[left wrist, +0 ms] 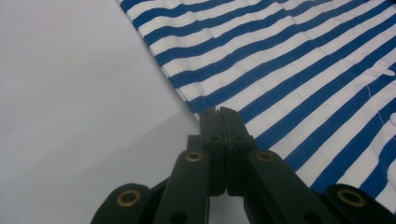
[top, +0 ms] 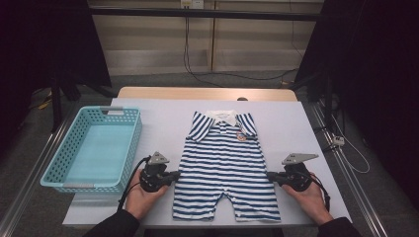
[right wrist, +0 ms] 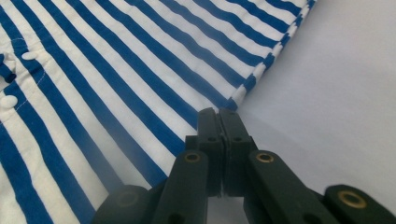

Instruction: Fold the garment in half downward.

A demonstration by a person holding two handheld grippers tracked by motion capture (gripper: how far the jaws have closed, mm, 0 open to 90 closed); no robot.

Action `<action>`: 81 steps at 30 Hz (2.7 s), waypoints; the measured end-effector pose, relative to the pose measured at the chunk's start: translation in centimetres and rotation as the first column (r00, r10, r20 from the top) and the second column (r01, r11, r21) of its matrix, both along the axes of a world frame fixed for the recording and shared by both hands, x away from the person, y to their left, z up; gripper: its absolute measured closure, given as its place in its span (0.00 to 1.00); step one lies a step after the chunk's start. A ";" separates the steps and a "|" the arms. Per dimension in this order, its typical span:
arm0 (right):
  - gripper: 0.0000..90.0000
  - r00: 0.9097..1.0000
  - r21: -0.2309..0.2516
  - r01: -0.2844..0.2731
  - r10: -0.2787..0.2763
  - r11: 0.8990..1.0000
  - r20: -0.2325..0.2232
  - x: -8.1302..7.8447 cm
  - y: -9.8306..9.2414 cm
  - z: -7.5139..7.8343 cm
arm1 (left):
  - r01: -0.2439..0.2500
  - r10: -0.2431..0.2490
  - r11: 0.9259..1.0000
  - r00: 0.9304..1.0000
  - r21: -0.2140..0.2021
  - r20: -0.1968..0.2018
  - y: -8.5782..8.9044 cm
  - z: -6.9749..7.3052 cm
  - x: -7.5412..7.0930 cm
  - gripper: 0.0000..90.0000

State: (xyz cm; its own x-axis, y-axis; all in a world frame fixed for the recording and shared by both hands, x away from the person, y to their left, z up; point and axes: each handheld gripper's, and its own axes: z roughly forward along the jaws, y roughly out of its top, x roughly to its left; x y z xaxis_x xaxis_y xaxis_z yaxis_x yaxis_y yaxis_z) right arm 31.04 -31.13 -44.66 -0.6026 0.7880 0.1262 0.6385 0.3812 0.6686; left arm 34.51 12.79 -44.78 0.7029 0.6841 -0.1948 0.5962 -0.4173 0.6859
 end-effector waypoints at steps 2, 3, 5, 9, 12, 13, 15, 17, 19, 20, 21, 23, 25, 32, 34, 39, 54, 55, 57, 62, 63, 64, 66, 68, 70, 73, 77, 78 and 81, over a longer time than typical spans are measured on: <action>0.99 1.000 0.007 -0.009 0.009 1.000 0.005 -0.2 -0.3 0.1 | -0.006 0.006 1.000 1.000 -0.013 -0.012 0.1 0.1 -0.3 0.99; 0.99 1.000 0.009 -0.004 0.004 1.000 -0.003 -0.4 -0.3 0.2 | 0.000 0.000 1.000 1.000 -0.016 -0.013 0.2 0.1 -0.5 0.99; 0.99 1.000 0.001 -0.030 0.030 1.000 0.003 -0.8 -0.4 0.3 | 0.005 -0.005 1.000 1.000 -0.019 -0.023 0.5 0.1 -0.8 0.99; 0.99 0.999 0.001 -0.046 0.046 0.999 -0.007 -1.3 -0.5 0.2 | 0.007 -0.007 1.000 0.999 -0.018 -0.032 0.6 0.1 -1.1 0.99; 0.99 0.998 0.009 -0.053 0.054 0.999 -0.025 -1.7 -0.6 0.2 | 0.012 -0.013 1.000 0.999 -0.028 -0.041 0.8 0.3 -1.5 0.99; 0.99 0.998 0.011 -0.059 0.059 0.998 -0.029 -1.9 -0.7 0.2 | 0.017 -0.019 0.999 0.999 -0.029 -0.045 0.9 0.4 -1.7 0.99; 0.99 0.997 0.011 -0.066 0.066 0.998 -0.030 -2.2 -0.7 0.2 | 0.021 -0.023 0.999 0.999 -0.035 -0.048 1.1 0.4 -2.1 0.99; 0.99 0.997 0.009 -0.071 0.071 0.997 -0.029 -2.6 -0.6 0.3 | 0.030 -0.032 0.999 0.998 -0.039 -0.055 1.2 0.5 -2.5 0.99; 0.99 0.997 0.003 -0.069 0.069 0.998 -0.027 -3.0 -0.6 0.4 | 0.042 -0.043 0.999 0.998 -0.024 -0.049 1.2 0.5 -2.8 0.99; 0.99 0.997 -0.009 -0.072 0.071 0.997 -0.019 -3.2 -0.5 0.4 | 0.044 -0.046 0.999 0.997 -0.031 -0.055 1.2 0.5 -3.1 0.99; 0.99 0.997 -0.015 -0.068 0.068 0.998 -0.021 -3.4 -0.4 0.5 | 0.053 -0.054 0.998 0.997 -0.023 -0.050 1.2 0.5 -3.2 0.99; 0.99 0.997 -0.015 -0.076 0.076 0.997 -0.020 -3.8 -0.3 0.5 | 0.052 -0.053 0.998 0.997 -0.021 -0.052 1.2 0.6 -3.5 0.99; 0.99 0.996 -0.014 -0.084 0.084 0.996 -0.022 -4.1 -0.3 0.5 | 0.052 -0.054 0.998 0.997 -0.023 -0.060 1.1 0.5 -3.9 0.99; 0.96 0.996 -0.017 -0.080 0.080 0.997 -0.028 -4.6 -0.1 0.6 | 0.074 -0.074 0.997 0.997 0.014 -0.013 1.1 0.6 -4.2 0.98; 0.88 0.996 -0.012 -0.083 0.083 0.996 -0.021 -4.6 -0.2 0.6 | 0.062 -0.062 0.998 0.998 -0.005 0.002 1.2 0.7 -4.2 0.89; 0.62 0.998 0.015 -0.061 0.061 0.998 -0.010 -4.2 -0.3 0.7 | 0.070 -0.069 0.997 0.996 -0.014 0.049 0.6 1.1 -4.1 0.64; 0.23 0.988 0.155 0.041 -0.064 0.987 0.142 -2.0 -0.9 1.8 | 0.014 -0.003 0.998 0.983 -0.058 0.184 0.1 1.8 -2.0 0.12; 0.19 0.986 0.170 0.052 -0.078 0.984 0.147 -1.8 -1.0 1.9 | 0.009 0.003 0.998 0.984 -0.066 0.180 0.0 1.8 -1.7 0.11; 0.18 0.983 0.191 0.070 -0.100 0.979 0.155 -1.1 -1.1 2.1 | 0.007 0.008 0.996 0.985 -0.084 0.175 -0.2 1.8 -1.2 0.08; 0.12 0.977 0.194 0.094 -0.128 0.976 0.169 0.8 -1.1 2.4 | 0.032 -0.010 0.994 0.977 -0.102 0.213 -1.0 2.4 -0.2 0.05; 0.12 0.977 0.193 0.099 -0.132 0.976 0.165 1.1 -1.0 2.4 | 0.032 -0.008 0.994 0.977 -0.108 0.215 -1.1 2.6 0.1 0.05; 0.12 0.976 0.196 0.094 -0.130 0.976 0.178 1.5 -0.9 2.4 | 0.027 -0.001 0.992 0.976 -0.120 0.216 -1.2 2.7 0.4 0.05; 0.12 0.975 0.197 0.099 -0.134 0.975 0.177 2.1 -0.7 2.6 | 0.017 0.017 0.989 0.976 -0.149 0.219 -1.6 3.0 1.1 0.05; 0.11 0.973 0.200 0.097 -0.135 0.975 0.187 2.8 -0.5 2.7 | 0.025 0.010 0.988 0.974 -0.150 0.227 -1.9 3.2 1.6 0.05; 0.12 0.972 0.194 0.098 -0.136 0.976 0.190 3.4 -0.4 2.8 | 0.026 0.011 0.989 0.970 -0.148 0.244 -2.3 3.4 2.2 0.05; 0.12 0.972 0.191 0.098 -0.136 0.977 0.192 4.2 -0.2 2.8 | 0.015 0.024 0.988 0.969 -0.155 0.247 -2.7 3.6 3.1 0.05; 0.14 0.974 0.199 0.097 -0.134 0.975 0.182 5.2 -0.1 2.6 | 0.011 0.029 0.988 0.967 -0.157 0.254 -3.1 3.5 4.0 0.06; 0.13 0.972 0.198 0.102 -0.140 0.975 0.190 5.6 -0.1 2.6 | 0.014 0.030 0.986 0.966 -0.168 0.258 -3.2 3.4 4.3 0.06; 0.16 0.970 0.199 0.107 -0.146 0.974 0.194 6.4 0.0 2.6 | -0.006 0.043 0.990 0.965 -0.140 0.260 -3.2 3.4 5.4 0.06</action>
State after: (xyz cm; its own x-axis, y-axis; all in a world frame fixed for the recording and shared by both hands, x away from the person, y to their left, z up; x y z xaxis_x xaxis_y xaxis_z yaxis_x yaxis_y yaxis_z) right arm 37.43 -31.18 -42.09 -0.5277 0.8340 0.1611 0.5147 0.1630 0.8417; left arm 39.88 9.56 -41.34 0.7252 0.6814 -0.0991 0.3969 -0.2960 0.8688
